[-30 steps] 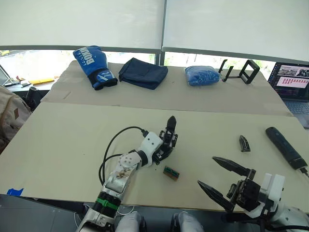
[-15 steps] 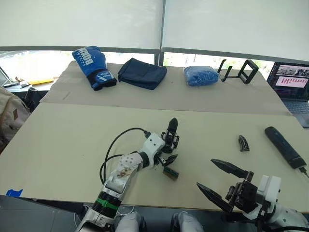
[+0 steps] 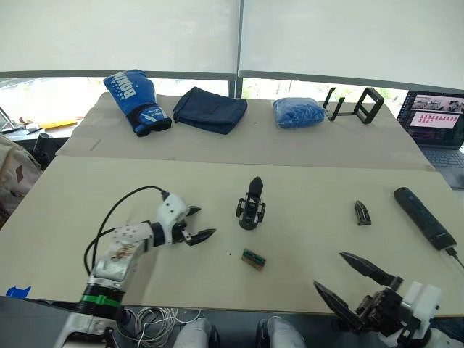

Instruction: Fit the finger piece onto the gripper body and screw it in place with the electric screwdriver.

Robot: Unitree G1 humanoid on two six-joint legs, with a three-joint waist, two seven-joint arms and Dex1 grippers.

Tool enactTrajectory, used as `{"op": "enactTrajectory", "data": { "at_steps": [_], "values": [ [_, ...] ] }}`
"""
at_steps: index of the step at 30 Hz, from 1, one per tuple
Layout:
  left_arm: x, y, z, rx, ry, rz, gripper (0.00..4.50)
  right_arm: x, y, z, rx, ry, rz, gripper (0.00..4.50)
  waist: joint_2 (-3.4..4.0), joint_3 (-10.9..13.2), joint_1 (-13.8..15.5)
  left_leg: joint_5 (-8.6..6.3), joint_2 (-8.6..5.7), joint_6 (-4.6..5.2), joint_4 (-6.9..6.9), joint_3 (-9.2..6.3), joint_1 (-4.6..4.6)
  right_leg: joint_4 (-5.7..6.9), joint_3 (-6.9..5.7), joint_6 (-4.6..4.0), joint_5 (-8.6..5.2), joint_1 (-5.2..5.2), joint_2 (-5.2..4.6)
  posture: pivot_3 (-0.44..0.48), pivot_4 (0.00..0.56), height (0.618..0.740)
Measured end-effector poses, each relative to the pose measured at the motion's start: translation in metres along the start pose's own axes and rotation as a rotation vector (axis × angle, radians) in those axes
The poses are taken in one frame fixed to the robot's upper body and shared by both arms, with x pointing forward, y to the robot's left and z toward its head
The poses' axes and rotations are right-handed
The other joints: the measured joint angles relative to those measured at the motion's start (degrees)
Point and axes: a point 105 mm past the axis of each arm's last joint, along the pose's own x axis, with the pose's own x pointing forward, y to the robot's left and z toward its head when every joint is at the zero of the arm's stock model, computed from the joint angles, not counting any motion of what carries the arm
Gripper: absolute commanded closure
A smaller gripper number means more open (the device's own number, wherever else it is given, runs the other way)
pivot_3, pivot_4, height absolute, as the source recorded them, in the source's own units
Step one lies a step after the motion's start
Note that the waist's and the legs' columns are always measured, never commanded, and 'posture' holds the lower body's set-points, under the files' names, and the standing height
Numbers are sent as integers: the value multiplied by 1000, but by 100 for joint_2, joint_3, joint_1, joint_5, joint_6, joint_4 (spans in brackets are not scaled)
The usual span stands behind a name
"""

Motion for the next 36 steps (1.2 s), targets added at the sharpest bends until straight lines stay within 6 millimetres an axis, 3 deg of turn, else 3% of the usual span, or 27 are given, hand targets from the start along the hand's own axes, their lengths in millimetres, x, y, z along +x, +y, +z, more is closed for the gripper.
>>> {"op": "enactTrajectory", "data": {
  "at_steps": [2, 5, 10, 12, 14, 17, 20, 22, 25, 36],
  "values": [
    [-17, 1, 10, -7, -80, -74, 74, -15, -16, -10, -18, 56, -146, 0, 6, 4, 4, -14, -1, -28, -1, 0, -3, -1, 1, -4, -3, -1, -13, 0, 150, 740],
    [-31, 2, 25, 12, -130, -151, 74, -32, -16, -20, -17, 146, -203, 0, 18, 11, 8, -20, -1, -56, -7, 1, 2, 0, 2, -1, -12, 1, -14, 0, 150, 740],
    [-44, -1, 37, 35, -110, -273, 74, -37, -20, -24, -10, 262, -255, 0, 31, 12, -83, -10, -2, -73, -30, 11, 21, 4, 11, 1, -13, 4, 5, 0, 150, 740],
    [-44, -3, 44, 25, -134, -304, 74, -29, -29, -24, -32, 345, -296, 0, 30, 12, -109, -4, -1, -83, -41, 10, 26, 3, 19, 0, -11, 4, 3, 0, 150, 740],
    [-40, -6, 58, 23, -170, -326, 74, -20, -52, -23, -57, 448, -380, 0, 28, 13, -129, 1, -2, -84, -40, 10, 19, 4, 33, -3, -2, -1, 4, 0, 150, 740],
    [-33, -15, 85, 61, -239, -372, 74, 3, -84, 3, -30, 436, -460, 0, 28, 14, -118, 27, -2, -42, -44, 10, 23, 3, 35, -33, 16, 1, 7, 0, 150, 740],
    [-31, -22, 111, 71, -262, -418, 74, 36, -103, 26, 104, 585, -339, 0, 24, 29, -137, 44, -12, -25, -58, 5, 22, -3, 30, -59, 31, 1, 21, 0, 150, 740],
    [-29, -25, 124, 79, -281, -434, 74, 45, -109, 37, 135, 687, -285, 0, 24, 29, -110, 43, -11, -23, -66, -1, 24, -5, 25, -66, 27, 3, 38, 0, 150, 740],
    [-28, -30, 129, 76, -289, -456, 74, 50, -123, 40, 203, 863, -267, 0, 23, 30, -80, 48, -11, -29, -70, -5, 10, -14, 6, -69, 24, 2, 48, 0, 150, 740],
    [-20, -44, 127, 71, -303, -456, 74, 104, -157, 21, 367, 1073, -325, 0, 18, 33, -148, 47, -27, -21, -52, 13, -3, -22, 5, -33, 26, -4, 40, 0, 150, 740]
  ]
}}
